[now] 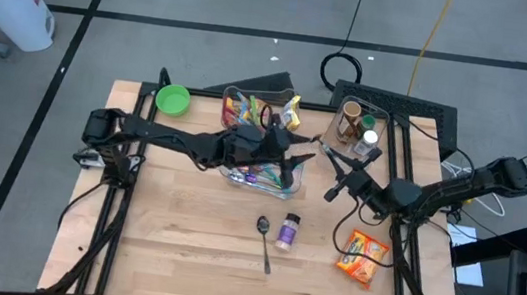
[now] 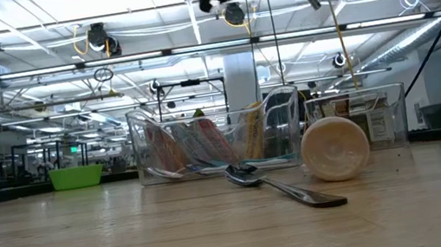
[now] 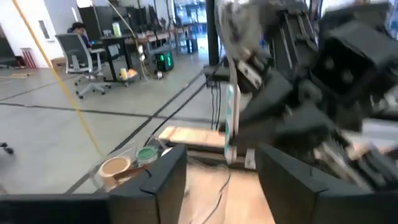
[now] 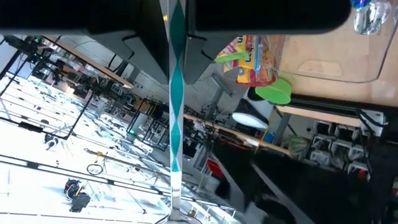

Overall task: Pick & Place Food Item
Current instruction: Put the blue white spoon into the bottom transparent bin

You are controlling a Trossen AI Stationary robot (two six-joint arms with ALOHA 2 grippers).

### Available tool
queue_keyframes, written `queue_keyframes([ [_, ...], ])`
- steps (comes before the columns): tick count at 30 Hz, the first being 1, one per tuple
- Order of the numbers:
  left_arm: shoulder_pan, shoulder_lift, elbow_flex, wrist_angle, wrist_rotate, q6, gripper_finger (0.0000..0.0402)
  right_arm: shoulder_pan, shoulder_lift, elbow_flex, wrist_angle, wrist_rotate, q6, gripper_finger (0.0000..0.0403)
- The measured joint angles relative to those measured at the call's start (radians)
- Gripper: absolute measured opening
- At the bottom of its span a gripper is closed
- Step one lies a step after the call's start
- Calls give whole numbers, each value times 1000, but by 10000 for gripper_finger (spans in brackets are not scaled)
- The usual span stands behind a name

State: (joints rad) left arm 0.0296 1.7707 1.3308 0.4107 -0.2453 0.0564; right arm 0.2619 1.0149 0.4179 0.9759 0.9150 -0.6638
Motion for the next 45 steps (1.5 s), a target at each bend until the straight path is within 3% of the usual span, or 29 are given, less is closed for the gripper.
queue_keyframes([
  [6, -1, -166, 0, -322, 3, 0, 224, -1, -80, 23, -102, -5, -4, 14],
  [11, -13, -308, 0, -587, 46, -33, 227, -24, -90, 131, -298, -113, 54, 14],
  [18, -41, -429, -27, -744, 274, -21, 228, -192, -15, 363, -695, -342, 237, 14],
  [22, -64, -478, -45, -795, 363, -22, 228, -320, 72, 490, -855, -543, 340, 14],
  [26, -101, -528, -70, -815, 380, -30, 228, -430, 186, 620, -1007, -700, 410, 14],
  [36, -203, -699, -146, -796, 207, -5, 228, -532, 510, 884, -1229, -991, 449, 14],
  [45, -211, -822, -317, -644, 173, -18, 228, -537, 717, 999, -1369, -1076, 461, 14],
])
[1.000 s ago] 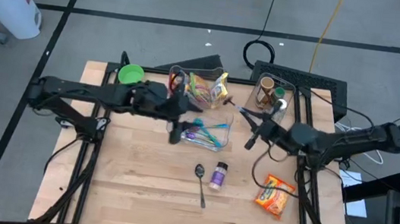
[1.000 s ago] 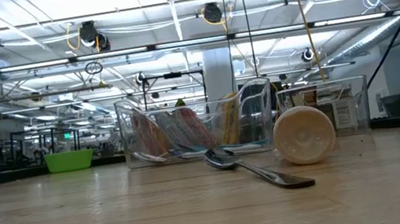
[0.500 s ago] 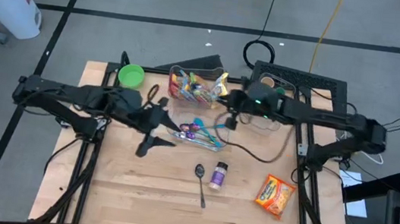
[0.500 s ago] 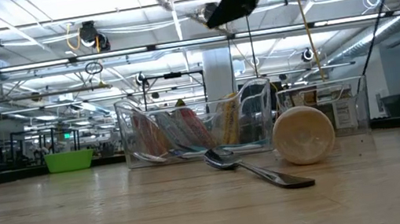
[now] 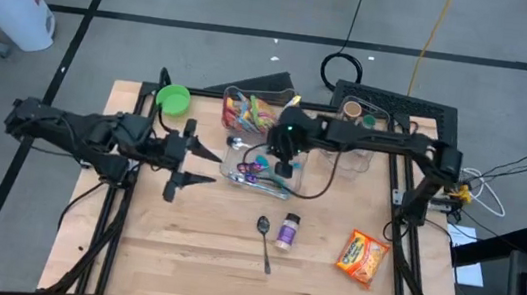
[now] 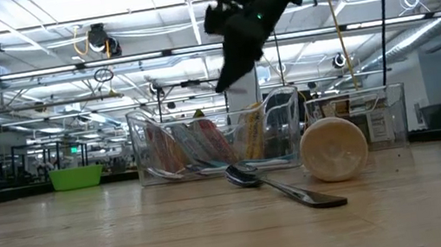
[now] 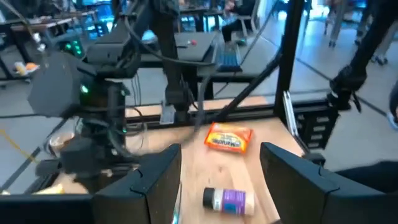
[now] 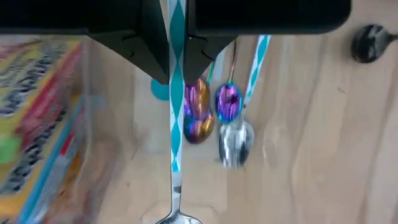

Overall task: Pick & Place Food Item
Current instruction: Put the blue white spoon into the bottom transparent bin

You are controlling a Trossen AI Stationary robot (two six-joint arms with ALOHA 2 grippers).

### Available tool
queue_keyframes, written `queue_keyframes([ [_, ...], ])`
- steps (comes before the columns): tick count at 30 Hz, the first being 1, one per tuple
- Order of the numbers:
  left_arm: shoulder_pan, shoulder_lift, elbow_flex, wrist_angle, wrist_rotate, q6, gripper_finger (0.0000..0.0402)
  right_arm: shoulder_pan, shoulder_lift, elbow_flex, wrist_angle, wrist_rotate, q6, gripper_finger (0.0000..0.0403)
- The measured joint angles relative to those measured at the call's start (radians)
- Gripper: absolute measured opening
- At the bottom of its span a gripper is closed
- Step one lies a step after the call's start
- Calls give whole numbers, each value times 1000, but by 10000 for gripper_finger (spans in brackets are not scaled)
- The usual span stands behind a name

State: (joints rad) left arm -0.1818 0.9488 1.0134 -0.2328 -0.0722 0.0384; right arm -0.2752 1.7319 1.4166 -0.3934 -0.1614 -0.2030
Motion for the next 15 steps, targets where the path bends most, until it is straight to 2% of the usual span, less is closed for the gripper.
queue_keyframes([
  [6, 3, -25, -105, 89, -34, -44, 228, 0, 79, 8, -80, -1, 25, 14],
  [15, 13, -27, -140, 126, -41, -86, 228, 9, 159, 9, -121, -1, 50, 14],
])
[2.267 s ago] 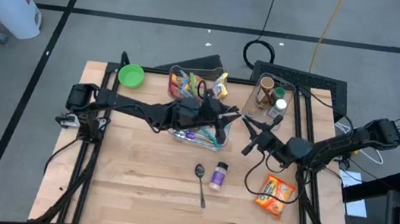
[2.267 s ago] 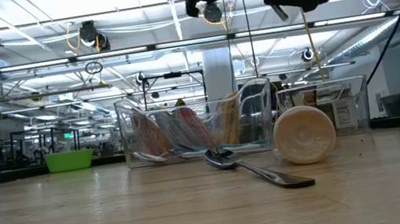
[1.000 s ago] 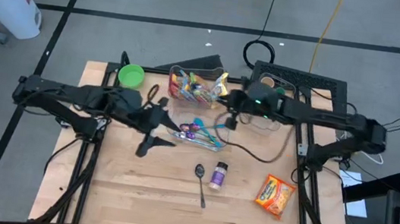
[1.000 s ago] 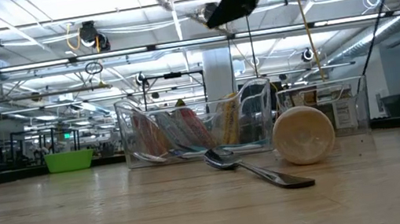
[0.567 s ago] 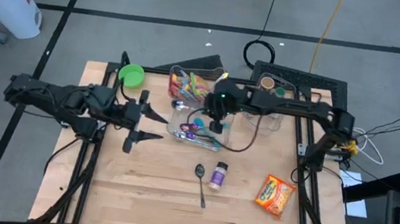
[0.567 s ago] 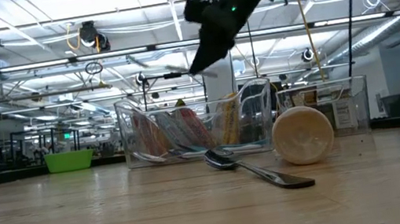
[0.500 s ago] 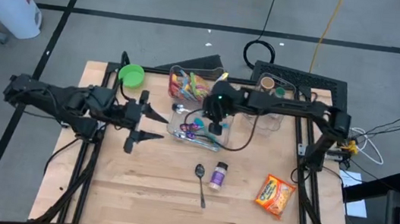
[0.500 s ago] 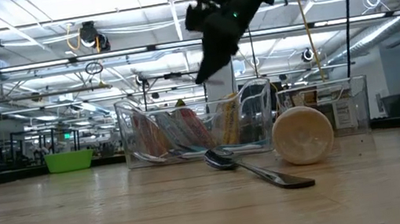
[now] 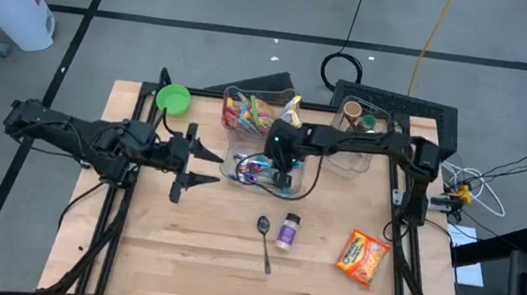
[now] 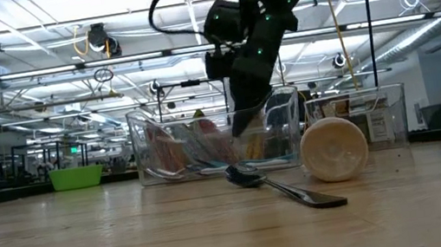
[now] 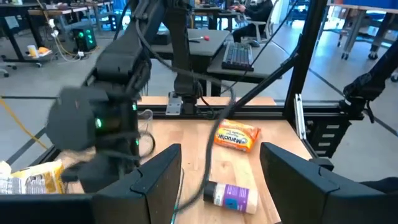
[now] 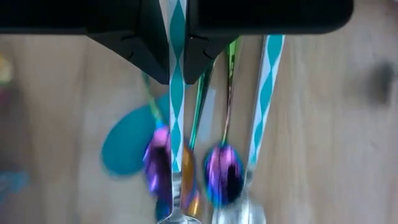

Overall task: Pick & Place Food Item
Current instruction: Put the blue white spoon into the bottom transparent bin, then put the orange noodle pack into the top left transparent bin

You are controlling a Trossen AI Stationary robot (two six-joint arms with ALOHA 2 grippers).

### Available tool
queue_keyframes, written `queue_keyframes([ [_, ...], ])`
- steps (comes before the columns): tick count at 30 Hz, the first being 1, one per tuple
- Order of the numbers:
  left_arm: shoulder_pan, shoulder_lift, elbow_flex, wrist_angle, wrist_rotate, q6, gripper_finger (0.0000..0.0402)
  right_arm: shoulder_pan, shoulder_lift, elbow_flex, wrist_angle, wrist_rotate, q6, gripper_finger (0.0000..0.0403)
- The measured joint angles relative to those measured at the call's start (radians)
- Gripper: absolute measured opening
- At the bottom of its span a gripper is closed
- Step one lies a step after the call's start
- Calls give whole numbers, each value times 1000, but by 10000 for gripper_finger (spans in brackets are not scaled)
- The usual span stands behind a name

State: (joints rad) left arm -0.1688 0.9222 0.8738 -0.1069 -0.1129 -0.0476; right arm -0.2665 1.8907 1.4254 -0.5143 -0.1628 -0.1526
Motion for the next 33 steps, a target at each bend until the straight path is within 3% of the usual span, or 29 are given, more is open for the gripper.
queue_keyframes([
  [16, 0, 0, 0, 0, -2, -19, 228, 20, 71, -1, -14, 3, 6, 26],
  [25, 0, 0, 0, -2, -2, -15, 228, 20, 44, -2, 48, 4, -35, 110],
  [33, 0, 0, 0, 7, -4, -12, 228, 21, -78, -2, 59, 4, -43, 175],
])
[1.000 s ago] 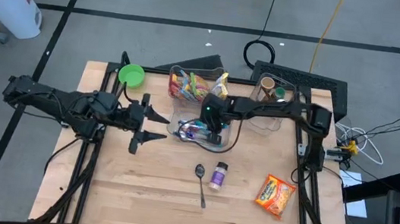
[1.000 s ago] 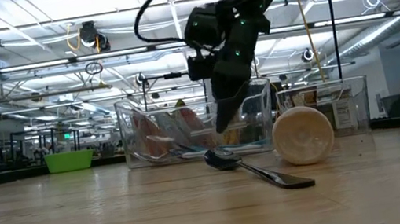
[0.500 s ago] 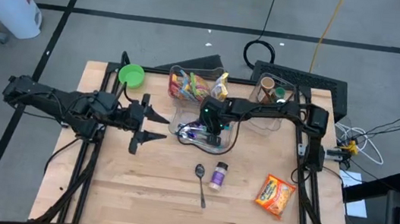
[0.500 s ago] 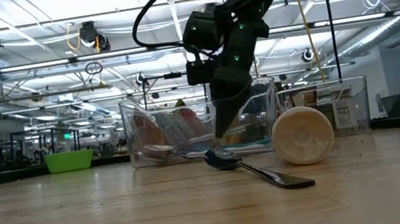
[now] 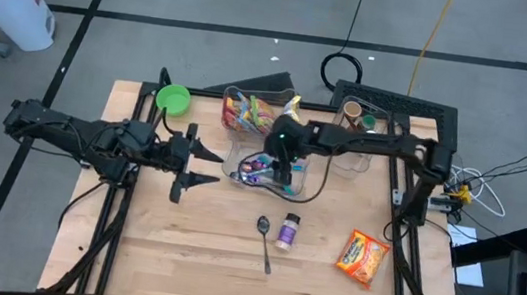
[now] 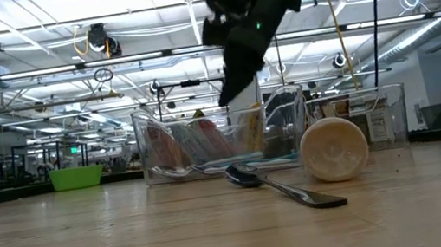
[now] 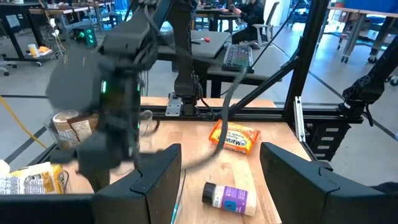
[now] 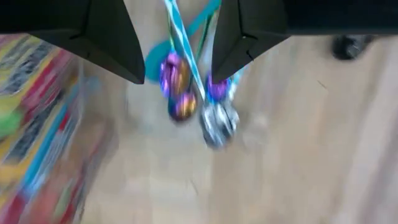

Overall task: Pick & Place Food Item
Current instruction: Put the orange noodle pack into the top left transparent bin

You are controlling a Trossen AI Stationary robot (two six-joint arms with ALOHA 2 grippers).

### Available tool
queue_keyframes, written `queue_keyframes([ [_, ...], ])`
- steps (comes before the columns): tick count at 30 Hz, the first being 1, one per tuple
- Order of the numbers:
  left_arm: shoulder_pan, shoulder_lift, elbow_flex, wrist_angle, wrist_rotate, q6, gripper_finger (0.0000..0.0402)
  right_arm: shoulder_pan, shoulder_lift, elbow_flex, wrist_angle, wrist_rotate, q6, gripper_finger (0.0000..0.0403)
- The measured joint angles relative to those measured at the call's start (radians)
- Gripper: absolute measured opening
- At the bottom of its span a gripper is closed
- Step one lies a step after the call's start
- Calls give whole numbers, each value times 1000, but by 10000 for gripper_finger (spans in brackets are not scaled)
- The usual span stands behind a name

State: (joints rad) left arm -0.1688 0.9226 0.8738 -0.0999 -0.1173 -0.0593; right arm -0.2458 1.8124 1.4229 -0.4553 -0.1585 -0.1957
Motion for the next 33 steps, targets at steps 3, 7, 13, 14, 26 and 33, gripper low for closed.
queue_keyframes([
  [3, 0, 0, 0, -1, 0, 2, 228, 12, -81, -32, 69, 1, -8, 182],
  [7, 0, 0, 0, -1, 2, 2, 228, 57, -245, -190, 302, 0, 5, 178],
  [13, 0, 0, 0, -1, 4, 2, 228, 158, -512, -567, 741, 29, 82, 168],
  [14, 0, 0, 0, -1, 4, 2, 228, 177, -552, -627, 814, 49, 96, 167],
  [26, 0, 0, 0, -1, 4, 3, 228, 308, -741, -1072, 1467, 185, 212, 165],
  [33, 0, 0, 0, -1, 5, 3, 228, 353, -741, -1110, 1495, 183, 316, 166],
])
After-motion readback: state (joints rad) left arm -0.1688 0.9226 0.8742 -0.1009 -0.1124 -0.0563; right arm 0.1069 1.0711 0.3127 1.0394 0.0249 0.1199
